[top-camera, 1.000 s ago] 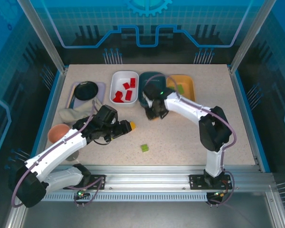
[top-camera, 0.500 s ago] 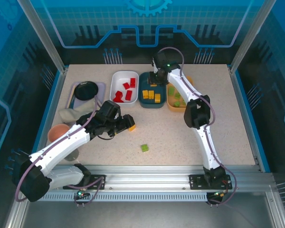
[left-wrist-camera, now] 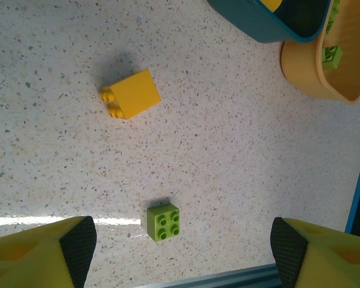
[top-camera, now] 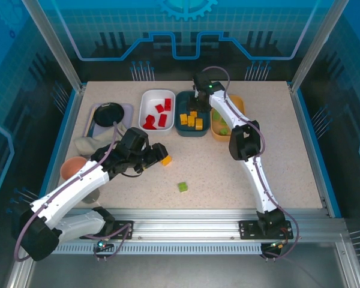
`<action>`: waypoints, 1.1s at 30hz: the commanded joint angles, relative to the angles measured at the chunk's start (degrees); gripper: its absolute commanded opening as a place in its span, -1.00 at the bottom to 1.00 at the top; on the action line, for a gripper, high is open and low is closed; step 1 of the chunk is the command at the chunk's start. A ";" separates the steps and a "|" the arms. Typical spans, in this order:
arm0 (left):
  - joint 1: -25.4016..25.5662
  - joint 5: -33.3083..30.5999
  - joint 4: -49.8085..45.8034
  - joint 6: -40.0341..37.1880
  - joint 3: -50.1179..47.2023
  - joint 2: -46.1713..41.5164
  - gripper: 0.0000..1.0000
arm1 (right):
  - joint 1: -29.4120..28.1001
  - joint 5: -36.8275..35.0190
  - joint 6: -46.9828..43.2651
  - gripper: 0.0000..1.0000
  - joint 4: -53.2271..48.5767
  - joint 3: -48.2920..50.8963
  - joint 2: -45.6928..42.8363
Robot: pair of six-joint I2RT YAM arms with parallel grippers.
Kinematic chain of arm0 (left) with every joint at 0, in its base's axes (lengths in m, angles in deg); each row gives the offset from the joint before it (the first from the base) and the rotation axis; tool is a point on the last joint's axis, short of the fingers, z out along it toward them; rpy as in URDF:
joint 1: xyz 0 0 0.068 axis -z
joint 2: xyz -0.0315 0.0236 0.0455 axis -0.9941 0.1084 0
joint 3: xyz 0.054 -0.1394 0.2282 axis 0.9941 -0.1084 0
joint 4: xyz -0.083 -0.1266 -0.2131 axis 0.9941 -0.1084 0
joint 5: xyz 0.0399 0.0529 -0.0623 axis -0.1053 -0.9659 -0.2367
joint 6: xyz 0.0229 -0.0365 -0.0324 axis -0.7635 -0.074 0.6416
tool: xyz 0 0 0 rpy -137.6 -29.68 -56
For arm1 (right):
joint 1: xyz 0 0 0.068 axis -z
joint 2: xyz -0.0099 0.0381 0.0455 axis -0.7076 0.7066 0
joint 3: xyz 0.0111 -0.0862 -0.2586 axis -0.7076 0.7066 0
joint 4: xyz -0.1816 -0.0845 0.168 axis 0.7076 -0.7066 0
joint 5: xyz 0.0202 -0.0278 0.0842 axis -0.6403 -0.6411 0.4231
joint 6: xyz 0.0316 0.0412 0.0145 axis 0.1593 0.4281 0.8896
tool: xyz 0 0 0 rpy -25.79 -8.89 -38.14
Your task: Sort the legos into containers by color
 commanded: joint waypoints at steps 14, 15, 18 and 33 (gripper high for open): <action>0.41 -5.40 -8.06 1.57 0.40 -2.10 0.61 | -7.99 -3.97 -6.03 0.13 3.56 19.40 -23.91; 0.35 -6.01 -9.25 1.32 0.31 -2.83 0.61 | -9.78 -4.83 -6.21 0.14 4.86 25.00 -27.37; 0.40 -7.25 -11.54 0.22 -0.67 -6.25 0.60 | -15.32 -7.32 -4.94 0.19 7.35 40.85 -36.74; 0.40 4.43 -20.10 -7.23 -8.01 -21.20 0.60 | -34.23 -2.90 9.71 0.39 2.52 69.12 -45.60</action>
